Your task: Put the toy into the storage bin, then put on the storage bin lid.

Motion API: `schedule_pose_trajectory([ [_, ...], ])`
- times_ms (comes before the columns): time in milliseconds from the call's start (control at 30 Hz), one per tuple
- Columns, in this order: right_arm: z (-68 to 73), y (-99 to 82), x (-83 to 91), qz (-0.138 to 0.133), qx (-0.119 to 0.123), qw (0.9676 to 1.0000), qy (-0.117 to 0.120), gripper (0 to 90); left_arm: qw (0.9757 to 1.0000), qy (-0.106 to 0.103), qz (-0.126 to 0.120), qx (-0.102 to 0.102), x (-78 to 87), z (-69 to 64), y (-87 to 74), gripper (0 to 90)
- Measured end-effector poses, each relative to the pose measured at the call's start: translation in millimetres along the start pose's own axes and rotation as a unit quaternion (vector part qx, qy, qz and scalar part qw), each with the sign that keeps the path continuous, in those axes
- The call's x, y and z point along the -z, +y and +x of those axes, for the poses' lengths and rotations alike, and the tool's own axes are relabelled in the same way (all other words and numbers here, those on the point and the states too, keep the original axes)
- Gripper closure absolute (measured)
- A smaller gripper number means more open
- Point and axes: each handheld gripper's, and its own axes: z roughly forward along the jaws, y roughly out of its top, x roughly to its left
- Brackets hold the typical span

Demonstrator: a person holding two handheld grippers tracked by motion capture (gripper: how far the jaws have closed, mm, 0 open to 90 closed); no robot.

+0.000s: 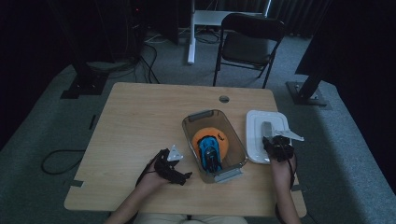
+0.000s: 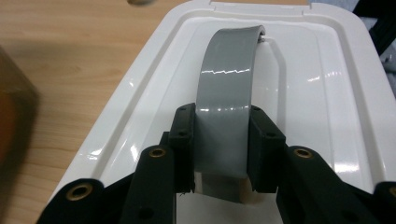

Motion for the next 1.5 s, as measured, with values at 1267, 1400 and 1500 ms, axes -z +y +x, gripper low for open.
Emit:
schedule_pose_trajectory([
  [1267,90.2,45.3,84.9,-0.078,0.068,0.9801,0.169,67.3,0.9998,0.01,-0.007,0.017,4.7,5.4,-7.5,1.9],
  [1400,107.0,44.7,80.3,-0.071,0.079,0.9762,0.189,67.4,0.9998,0.011,-0.006,0.016,5.0,5.7,-8.0,1.9],
  [1500,116.7,44.4,77.4,-0.066,0.083,0.9741,0.2,67.3,0.9997,0.012,-0.007,0.018,5.4,6.2,-7.9,1.9],
])
